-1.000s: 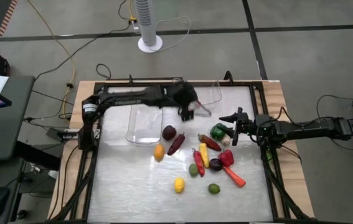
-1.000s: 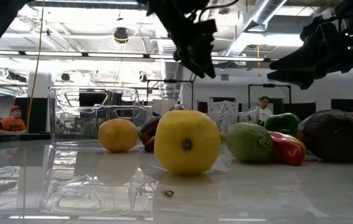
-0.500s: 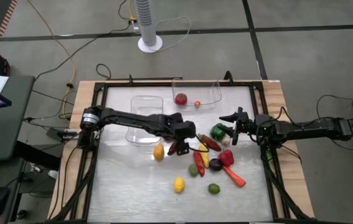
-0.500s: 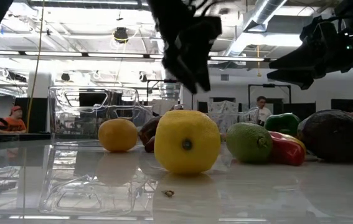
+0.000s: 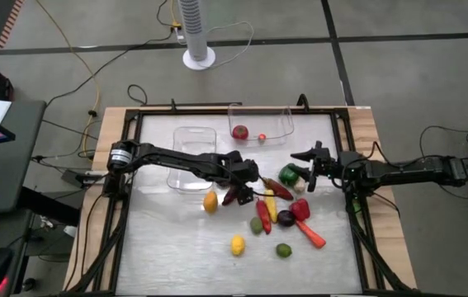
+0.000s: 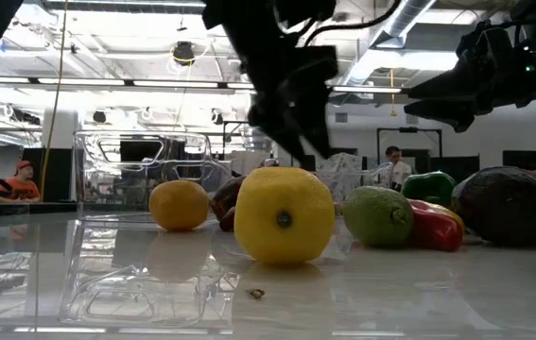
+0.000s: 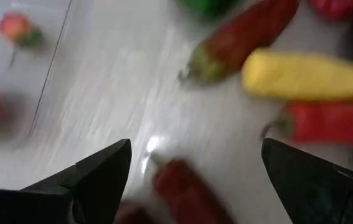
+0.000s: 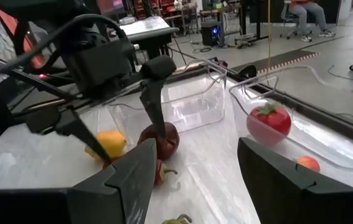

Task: Sort produce into baskets
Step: Put the top left red chili pepper into the left transparent bin

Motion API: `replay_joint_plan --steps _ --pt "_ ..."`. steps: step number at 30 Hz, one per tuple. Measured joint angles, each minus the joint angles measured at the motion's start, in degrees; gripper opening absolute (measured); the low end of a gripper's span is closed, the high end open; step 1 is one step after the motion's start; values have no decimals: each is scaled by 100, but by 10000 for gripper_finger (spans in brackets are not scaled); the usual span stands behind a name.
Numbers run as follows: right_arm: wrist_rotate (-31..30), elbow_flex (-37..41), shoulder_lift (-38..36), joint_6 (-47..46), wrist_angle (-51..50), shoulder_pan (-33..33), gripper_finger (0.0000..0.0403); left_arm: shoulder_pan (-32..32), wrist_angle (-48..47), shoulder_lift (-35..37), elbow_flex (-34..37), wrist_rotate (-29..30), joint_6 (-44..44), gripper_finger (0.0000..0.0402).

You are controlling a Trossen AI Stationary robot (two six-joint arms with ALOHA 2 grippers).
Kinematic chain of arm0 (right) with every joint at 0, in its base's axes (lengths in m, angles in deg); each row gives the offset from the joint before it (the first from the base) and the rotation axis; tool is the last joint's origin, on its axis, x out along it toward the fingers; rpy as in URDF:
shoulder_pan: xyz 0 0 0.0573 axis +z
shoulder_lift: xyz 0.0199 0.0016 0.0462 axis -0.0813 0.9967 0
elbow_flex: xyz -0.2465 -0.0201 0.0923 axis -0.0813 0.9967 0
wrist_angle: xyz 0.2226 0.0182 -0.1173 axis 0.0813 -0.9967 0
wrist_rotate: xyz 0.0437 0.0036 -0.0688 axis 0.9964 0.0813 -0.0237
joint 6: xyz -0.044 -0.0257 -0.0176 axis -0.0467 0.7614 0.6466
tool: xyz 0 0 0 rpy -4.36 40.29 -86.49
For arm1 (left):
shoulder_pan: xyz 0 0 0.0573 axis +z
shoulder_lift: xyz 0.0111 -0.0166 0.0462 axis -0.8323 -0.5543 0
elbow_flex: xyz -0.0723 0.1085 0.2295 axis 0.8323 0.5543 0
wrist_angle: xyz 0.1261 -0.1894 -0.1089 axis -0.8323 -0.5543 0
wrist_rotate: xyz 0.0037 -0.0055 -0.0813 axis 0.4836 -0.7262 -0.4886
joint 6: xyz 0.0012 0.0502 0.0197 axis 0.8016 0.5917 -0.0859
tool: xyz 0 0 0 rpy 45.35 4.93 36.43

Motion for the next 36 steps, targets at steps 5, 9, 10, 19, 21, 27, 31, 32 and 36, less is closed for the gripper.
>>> replay_joint_plan --steps 5,9,10,19,21,27,31,32,36 --pt "0 0 -1 71 24 -7 254 -35 -523 -577 -781 10 210 348" --pt "0 0 -1 115 -40 -11 254 -2 -1710 -1012 -1420 234 186 348" --pt "2 0 1 118 -58 -11 254 23 -1911 -1046 -1471 249 132 348" --pt "0 0 1 136 -89 -11 254 245 -2055 -1027 -1161 -388 -166 348" --pt "0 0 1 136 -79 -11 254 238 -2010 -1027 -1045 -419 -114 348" --pt "-39 0 1 136 -72 -11 254 139 -1915 -1027 -816 -311 290 340" --pt "-72 0 1 136 -80 -11 254 87 -1844 -1027 -759 -181 433 309" --pt "-73 0 1 136 -79 -11 254 87 -1800 -1027 -759 -183 433 299" --pt "-109 0 1 138 -90 -11 254 87 -1748 -1027 -759 -195 433 251"
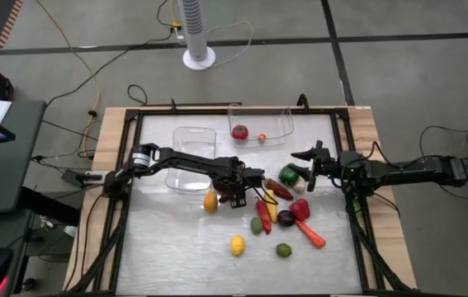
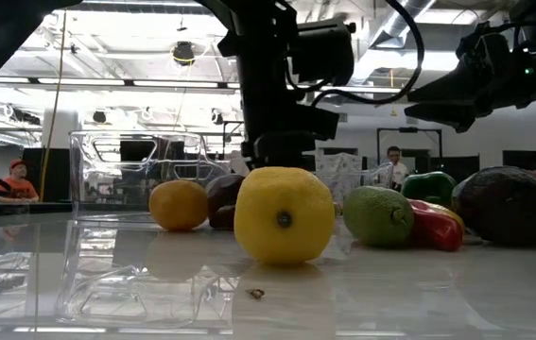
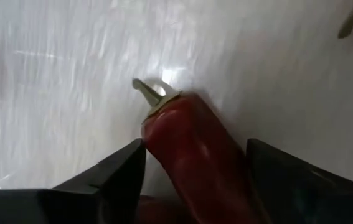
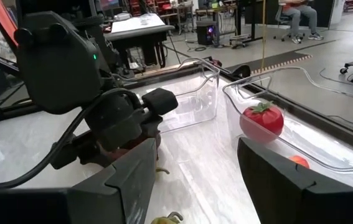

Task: Sort produce into baskets
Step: Put the top left red chili pepper into the left transparent bin

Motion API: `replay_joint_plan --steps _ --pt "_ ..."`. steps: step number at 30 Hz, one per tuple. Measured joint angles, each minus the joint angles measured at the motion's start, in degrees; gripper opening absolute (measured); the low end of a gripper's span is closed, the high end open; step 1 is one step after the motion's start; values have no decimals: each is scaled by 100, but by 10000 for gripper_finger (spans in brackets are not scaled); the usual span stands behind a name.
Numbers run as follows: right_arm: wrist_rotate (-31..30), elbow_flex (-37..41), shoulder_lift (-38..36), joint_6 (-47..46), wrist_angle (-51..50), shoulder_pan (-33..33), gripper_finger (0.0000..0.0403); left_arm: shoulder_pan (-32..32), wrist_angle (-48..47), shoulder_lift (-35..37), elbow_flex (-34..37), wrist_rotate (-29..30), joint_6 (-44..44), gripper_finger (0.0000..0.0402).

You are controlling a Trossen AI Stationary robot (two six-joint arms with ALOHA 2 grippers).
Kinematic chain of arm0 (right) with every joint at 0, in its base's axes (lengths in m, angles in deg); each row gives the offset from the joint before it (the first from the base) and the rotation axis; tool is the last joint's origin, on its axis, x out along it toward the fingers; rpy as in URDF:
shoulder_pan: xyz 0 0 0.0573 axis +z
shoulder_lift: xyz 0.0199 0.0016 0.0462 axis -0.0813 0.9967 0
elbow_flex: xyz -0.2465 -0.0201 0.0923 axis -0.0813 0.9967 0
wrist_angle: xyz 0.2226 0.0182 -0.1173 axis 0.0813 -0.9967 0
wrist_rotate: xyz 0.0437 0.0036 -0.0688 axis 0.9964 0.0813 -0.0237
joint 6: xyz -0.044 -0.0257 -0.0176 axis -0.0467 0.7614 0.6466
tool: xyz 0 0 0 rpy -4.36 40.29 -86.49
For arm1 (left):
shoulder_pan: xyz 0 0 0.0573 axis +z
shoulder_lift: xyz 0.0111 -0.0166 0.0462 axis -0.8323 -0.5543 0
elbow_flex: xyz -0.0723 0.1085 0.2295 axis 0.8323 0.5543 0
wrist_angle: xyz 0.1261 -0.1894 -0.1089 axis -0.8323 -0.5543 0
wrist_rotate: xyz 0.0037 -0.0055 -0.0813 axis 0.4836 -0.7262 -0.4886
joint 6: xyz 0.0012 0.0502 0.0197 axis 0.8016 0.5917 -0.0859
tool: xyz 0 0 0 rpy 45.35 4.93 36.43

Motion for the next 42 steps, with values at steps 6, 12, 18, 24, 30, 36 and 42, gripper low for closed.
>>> replay_joint_plan --steps 6,12,18,24,30,36,42 --pt "0 0 0 22 -4 0 254 -5 213 0 0 -493 42 170" --pt "-28 0 0 35 -5 0 254 -13 456 0 0 -722 113 117" --pt "-39 0 -1 37 -7 0 254 -22 435 0 -152 -716 214 119" --pt "-39 0 -2 39 -20 0 254 -37 -83 318 -848 -522 306 122" --pt "-39 0 0 39 -75 0 254 -191 -959 1208 -1113 1185 197 123" --pt "-39 0 -1 37 -83 -1 254 -98 -2610 1919 -686 2430 -1116 123" --pt "-39 0 -1 8 -34 0 254 -89 -2666 2296 322 2599 -1519 174"
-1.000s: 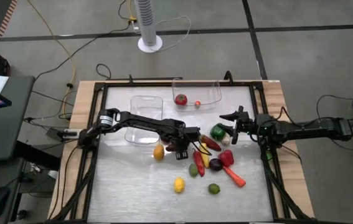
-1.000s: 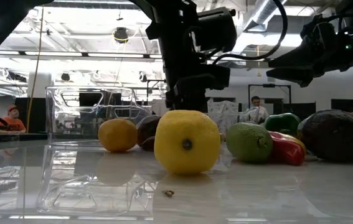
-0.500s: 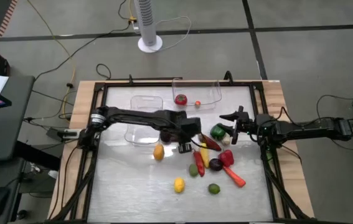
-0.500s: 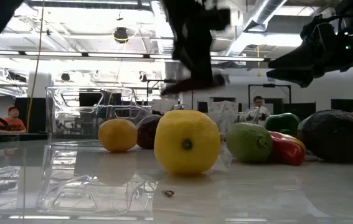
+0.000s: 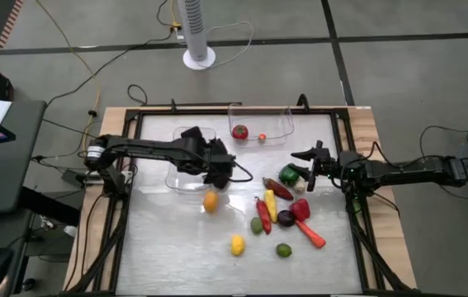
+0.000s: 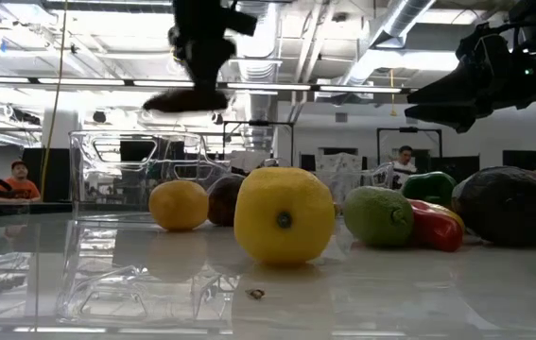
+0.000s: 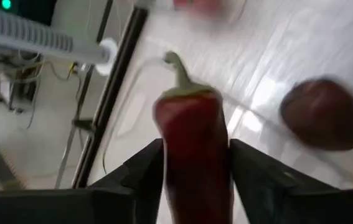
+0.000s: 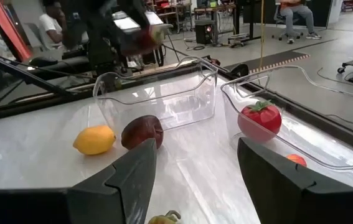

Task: Sort produce into baskets
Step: Put the top left red chili pepper into the left transparent bin, then put the red apple into the right transparent bin

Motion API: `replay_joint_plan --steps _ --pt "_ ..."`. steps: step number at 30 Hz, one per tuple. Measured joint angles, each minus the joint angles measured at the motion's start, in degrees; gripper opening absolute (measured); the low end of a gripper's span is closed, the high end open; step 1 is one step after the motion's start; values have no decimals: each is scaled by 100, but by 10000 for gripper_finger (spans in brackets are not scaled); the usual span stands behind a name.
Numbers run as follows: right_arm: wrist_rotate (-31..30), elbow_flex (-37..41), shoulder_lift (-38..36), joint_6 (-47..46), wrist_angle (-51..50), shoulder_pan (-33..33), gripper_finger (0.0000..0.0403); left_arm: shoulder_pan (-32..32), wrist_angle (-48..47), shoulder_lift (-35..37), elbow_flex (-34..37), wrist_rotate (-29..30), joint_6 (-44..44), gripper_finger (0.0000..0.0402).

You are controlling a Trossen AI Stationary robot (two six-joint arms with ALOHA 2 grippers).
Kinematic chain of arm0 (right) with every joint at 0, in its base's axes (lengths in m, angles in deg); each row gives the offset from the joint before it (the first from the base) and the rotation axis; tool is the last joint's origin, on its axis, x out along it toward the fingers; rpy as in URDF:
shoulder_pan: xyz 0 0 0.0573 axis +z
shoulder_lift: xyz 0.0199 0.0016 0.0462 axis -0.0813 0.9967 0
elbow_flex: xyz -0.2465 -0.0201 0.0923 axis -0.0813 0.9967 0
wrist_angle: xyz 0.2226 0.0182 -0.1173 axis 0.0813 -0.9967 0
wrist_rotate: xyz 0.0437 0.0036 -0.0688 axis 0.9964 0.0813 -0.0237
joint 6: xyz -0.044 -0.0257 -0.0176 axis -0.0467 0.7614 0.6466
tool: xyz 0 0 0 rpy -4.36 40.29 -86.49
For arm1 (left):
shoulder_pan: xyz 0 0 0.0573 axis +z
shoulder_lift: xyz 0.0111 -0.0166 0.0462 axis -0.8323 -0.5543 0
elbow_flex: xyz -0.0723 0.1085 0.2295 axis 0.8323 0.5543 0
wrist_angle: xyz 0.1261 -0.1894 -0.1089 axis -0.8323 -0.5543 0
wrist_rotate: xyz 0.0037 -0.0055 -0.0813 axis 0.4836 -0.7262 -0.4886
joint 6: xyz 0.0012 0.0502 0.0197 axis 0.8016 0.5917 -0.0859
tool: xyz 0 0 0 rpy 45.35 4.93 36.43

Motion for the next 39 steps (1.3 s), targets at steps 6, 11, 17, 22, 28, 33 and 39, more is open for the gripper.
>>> replay_joint_plan --steps 6,11,17,22,28,33,39 --pt "0 0 -1 -11 2 -1 254 50 124 30 746 1 -105 256" --pt "-28 0 -1 12 57 -2 254 46 1659 39 773 -1133 547 275" --pt "-32 0 -1 -15 53 4 254 95 2716 -254 753 -1377 768 276" --pt "-46 0 -1 -15 49 7 254 74 2713 -839 665 -1625 1044 279" --pt "-46 0 -1 -15 17 9 254 34 2670 -1090 429 -1775 1523 309" --pt "-46 0 -1 -15 23 9 254 57 2526 -1083 421 -1961 1629 357" --pt "-39 0 0 -19 27 11 254 116 2184 -1509 428 -1984 1896 397"
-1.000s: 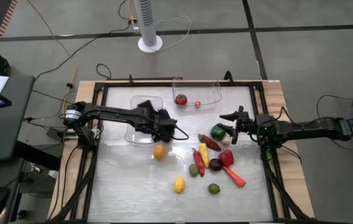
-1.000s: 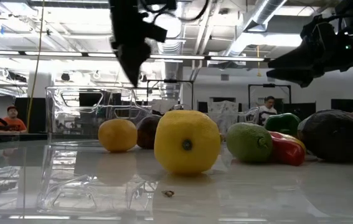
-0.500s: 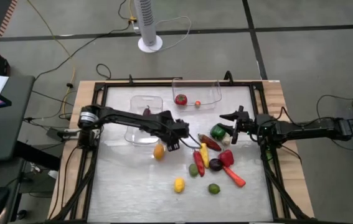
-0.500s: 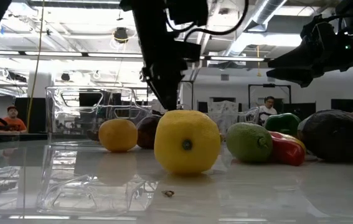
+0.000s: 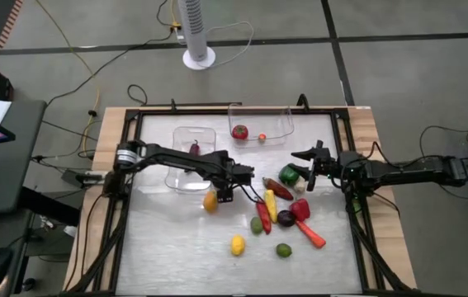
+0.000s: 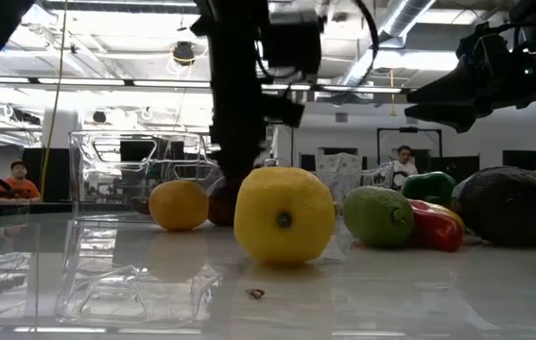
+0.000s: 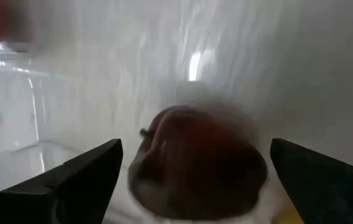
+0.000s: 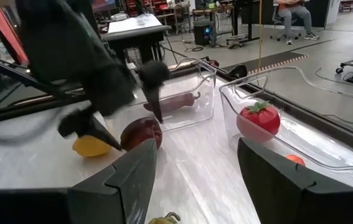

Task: Sort produce into baskets
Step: Put the red apple into the right transparent bin

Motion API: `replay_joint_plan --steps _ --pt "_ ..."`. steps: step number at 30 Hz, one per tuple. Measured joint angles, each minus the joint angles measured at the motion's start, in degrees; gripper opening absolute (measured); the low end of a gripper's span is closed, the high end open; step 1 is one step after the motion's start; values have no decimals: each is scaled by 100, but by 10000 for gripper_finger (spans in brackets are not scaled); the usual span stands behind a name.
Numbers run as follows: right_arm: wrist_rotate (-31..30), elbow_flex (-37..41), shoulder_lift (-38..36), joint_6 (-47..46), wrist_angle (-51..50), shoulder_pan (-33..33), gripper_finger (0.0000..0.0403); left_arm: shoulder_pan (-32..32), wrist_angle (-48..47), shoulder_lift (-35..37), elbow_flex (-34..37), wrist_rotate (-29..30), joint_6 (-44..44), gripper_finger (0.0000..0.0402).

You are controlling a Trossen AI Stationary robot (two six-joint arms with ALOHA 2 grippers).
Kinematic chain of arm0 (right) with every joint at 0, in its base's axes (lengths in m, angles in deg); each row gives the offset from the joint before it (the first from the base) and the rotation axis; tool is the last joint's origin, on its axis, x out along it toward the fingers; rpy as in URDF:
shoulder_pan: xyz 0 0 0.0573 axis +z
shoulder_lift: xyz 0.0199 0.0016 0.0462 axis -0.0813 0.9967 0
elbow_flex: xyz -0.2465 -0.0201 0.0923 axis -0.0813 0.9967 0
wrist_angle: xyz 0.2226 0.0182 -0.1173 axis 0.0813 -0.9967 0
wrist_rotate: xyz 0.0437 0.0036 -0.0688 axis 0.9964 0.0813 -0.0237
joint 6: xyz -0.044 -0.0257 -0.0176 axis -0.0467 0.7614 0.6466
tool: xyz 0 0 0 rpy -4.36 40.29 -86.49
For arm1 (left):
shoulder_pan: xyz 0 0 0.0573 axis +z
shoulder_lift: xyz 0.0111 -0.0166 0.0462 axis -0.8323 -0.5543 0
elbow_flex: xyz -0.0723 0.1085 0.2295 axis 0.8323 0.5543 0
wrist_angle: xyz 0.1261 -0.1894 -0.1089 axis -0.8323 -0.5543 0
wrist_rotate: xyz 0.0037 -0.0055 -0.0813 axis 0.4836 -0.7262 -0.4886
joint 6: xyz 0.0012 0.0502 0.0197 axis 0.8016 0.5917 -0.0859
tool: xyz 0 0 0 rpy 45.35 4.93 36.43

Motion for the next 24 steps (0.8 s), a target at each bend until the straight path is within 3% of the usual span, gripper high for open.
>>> replay_joint_plan --steps 10,14,20,24 --pt "15 0 -1 2 -16 0 254 -16 -207 -415 -11 -36 529 394" --pt "15 0 -1 2 -13 0 254 -42 -221 -415 -38 12 572 374" --pt "15 0 1 0 -13 0 254 -112 -519 -413 -514 380 574 322" --pt "17 0 0 0 -13 0 254 -223 -948 -402 -1199 752 575 315"
